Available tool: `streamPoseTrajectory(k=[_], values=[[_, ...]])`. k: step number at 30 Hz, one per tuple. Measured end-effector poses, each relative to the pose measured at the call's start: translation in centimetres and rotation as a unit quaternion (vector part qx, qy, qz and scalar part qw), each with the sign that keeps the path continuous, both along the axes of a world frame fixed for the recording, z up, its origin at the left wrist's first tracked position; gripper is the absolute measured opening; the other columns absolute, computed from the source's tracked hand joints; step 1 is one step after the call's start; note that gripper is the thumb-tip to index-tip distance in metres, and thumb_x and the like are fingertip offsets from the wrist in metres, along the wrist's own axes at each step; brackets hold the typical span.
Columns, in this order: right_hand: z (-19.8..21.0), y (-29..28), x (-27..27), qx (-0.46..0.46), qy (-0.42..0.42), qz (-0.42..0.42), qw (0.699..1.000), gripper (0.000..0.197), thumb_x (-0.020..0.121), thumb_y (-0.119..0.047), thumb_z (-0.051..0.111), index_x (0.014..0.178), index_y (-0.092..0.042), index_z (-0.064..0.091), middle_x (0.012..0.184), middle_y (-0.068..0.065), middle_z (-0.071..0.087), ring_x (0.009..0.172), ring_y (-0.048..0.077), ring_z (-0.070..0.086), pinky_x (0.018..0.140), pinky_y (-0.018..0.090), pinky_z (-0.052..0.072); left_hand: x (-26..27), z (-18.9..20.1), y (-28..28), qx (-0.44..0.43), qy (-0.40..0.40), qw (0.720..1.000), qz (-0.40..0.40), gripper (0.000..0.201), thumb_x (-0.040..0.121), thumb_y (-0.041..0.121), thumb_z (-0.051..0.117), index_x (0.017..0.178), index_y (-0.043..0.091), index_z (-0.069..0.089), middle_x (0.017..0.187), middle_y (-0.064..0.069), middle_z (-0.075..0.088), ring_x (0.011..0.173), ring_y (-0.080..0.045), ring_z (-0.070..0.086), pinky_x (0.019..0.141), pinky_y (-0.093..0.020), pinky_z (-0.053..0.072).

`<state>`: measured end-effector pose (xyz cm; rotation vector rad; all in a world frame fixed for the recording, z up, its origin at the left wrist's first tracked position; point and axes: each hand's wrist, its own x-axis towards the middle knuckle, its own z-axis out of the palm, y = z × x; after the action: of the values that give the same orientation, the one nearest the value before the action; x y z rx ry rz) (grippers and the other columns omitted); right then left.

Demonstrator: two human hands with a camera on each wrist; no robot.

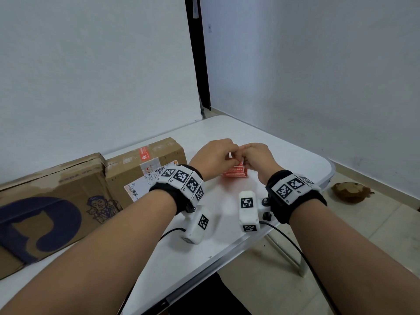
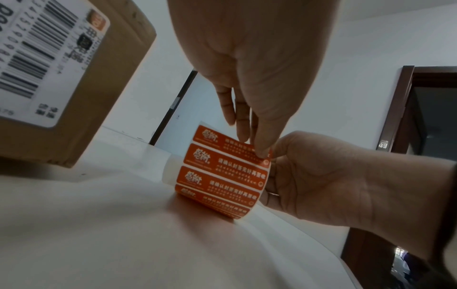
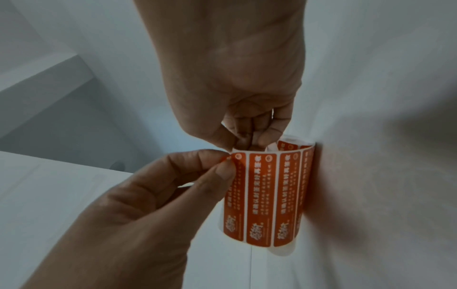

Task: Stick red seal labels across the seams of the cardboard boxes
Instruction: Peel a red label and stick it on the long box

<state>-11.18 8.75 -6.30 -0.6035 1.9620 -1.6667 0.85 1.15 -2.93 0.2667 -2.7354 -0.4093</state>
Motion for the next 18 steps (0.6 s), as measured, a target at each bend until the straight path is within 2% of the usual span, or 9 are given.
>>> streamPoseTrajectory(k=[4, 6, 8, 11, 13, 15, 17, 18], values=[[-0.6, -0.4, -0.3, 0.004, 0.008, -0.014, 1.000, 0.030, 0.081, 0.000, 0.043, 0.077, -0.021, 0.064, 0.089, 0.007, 0.063, 0.077, 0.023, 0.057, 0.064, 0.031, 0.048, 0.9, 0.7, -0.2, 0.068, 0.011, 0.998, -0.004, 0.009, 0.079, 0.015, 0.068, 0.086, 0.019, 0.073, 0.095, -0.002, 0.061, 0.078, -0.014, 0.061, 0.077, -0.025, 0.048], [-0.9, -0.5, -0.3, 0.015, 0.021, -0.017, 1.000, 0.031, 0.084, 0.000, 0.041, 0.080, -0.021, 0.064, 0.096, 0.008, 0.062, 0.082, 0.022, 0.056, 0.061, 0.026, 0.043, 1.5, 1.3, -0.4, 0.127, 0.033, 0.991, 0.003, 0.007, 0.078, 0.019, 0.071, 0.085, 0.021, 0.072, 0.096, -0.001, 0.062, 0.078, -0.011, 0.061, 0.074, -0.016, 0.046], [-1.1, -0.7, -0.3, 0.022, 0.031, -0.015, 0.999, 0.032, 0.085, 0.001, 0.039, 0.083, -0.019, 0.064, 0.100, 0.011, 0.064, 0.080, 0.022, 0.056, 0.056, 0.025, 0.038, 2.1, 1.8, -0.5, 0.182, 0.052, 0.982, 0.026, 0.005, 0.078, 0.024, 0.073, 0.083, 0.024, 0.072, 0.098, 0.000, 0.064, 0.079, -0.007, 0.059, 0.067, -0.009, 0.043], [-1.1, -1.0, -0.5, 0.037, 0.048, -0.017, 0.998, 0.035, 0.084, 0.001, 0.038, 0.074, -0.023, 0.061, 0.104, 0.012, 0.065, 0.084, 0.025, 0.057, 0.057, 0.026, 0.038, 3.0, 2.7, -0.8, 0.249, 0.070, 0.965, 0.043, 0.007, 0.080, 0.027, 0.072, 0.086, 0.023, 0.072, 0.098, 0.002, 0.066, 0.073, 0.000, 0.057, 0.061, -0.013, 0.040], [-1.0, -1.0, -0.5, 0.046, 0.061, -0.020, 0.997, 0.033, 0.086, 0.000, 0.037, 0.078, -0.022, 0.061, 0.101, 0.011, 0.065, 0.083, 0.025, 0.058, 0.059, 0.026, 0.041, 3.5, 3.0, -1.0, 0.285, 0.086, 0.954, 0.050, 0.011, 0.081, 0.025, 0.071, 0.090, 0.019, 0.072, 0.089, 0.005, 0.066, 0.061, 0.005, 0.052, 0.056, -0.010, 0.036], [-1.0, -1.0, -0.6, 0.057, 0.070, -0.022, 0.996, 0.030, 0.088, -0.002, 0.037, 0.087, -0.019, 0.061, 0.102, 0.011, 0.065, 0.082, 0.025, 0.061, 0.063, 0.028, 0.046, 3.9, 3.1, -1.3, 0.321, 0.107, 0.940, 0.050, 0.011, 0.081, 0.024, 0.071, 0.090, 0.018, 0.071, 0.089, 0.000, 0.070, 0.068, -0.002, 0.054, 0.068, -0.016, 0.041], [-1.1, -1.1, -0.7, 0.072, 0.085, -0.022, 0.994, 0.029, 0.089, -0.004, 0.036, 0.092, -0.018, 0.060, 0.106, 0.011, 0.066, 0.081, 0.024, 0.062, 0.063, 0.029, 0.046, 4.3, 3.3, -1.3, 0.354, 0.128, 0.925, 0.045, 0.010, 0.080, 0.023, 0.072, 0.088, 0.017, 0.072, 0.095, -0.012, 0.072, 0.078, -0.014, 0.055, 0.078, -0.032, 0.044], [-1.2, -1.1, -0.8, 0.076, 0.096, -0.023, 0.992, 0.029, 0.090, -0.003, 0.035, 0.094, -0.018, 0.060, 0.109, 0.012, 0.065, 0.080, 0.023, 0.060, 0.060, 0.028, 0.045, 4.4, 3.4, -1.3, 0.366, 0.140, 0.919, 0.047, 0.011, 0.080, 0.022, 0.072, 0.089, 0.016, 0.072, 0.097, -0.015, 0.072, 0.079, -0.017, 0.055, 0.081, -0.036, 0.045]])
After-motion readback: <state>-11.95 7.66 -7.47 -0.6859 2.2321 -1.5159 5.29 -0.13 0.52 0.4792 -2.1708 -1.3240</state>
